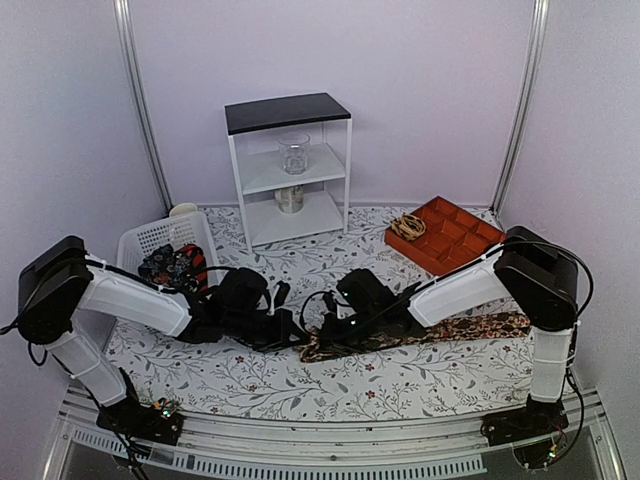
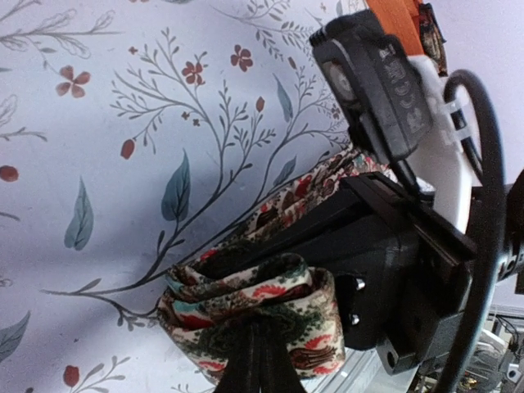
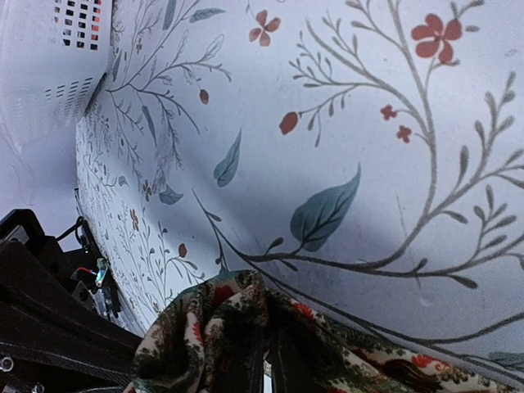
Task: Roll the ties
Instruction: Roll the tie at the center of the board.
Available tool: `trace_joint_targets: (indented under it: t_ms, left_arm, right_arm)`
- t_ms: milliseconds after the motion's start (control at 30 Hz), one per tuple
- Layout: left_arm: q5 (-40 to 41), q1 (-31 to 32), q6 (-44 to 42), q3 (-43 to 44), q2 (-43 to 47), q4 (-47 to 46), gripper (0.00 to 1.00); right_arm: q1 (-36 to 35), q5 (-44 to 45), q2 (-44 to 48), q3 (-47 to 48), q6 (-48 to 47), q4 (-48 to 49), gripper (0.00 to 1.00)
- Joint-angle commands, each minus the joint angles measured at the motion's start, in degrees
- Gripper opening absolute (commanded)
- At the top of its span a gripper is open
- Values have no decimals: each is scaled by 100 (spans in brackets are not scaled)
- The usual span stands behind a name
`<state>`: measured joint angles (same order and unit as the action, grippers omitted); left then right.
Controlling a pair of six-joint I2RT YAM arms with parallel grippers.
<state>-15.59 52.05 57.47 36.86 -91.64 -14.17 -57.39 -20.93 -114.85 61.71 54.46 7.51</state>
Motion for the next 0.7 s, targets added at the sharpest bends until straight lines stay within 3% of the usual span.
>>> trace_joint_targets:
  t_ms: [0,500,667]
  left_arm:
    - [33,146,-180,242,-113,122,0]
    - [12,274,-212,676,-549,96,0]
    - [-75,305,-231,960,-921,-19,0]
  right_arm:
    - [44,279,509,-299,-68,202,7]
    - [173,1061,1439,-1269,5,199,11]
    - [180,1116,1713,-1415,29,253,20]
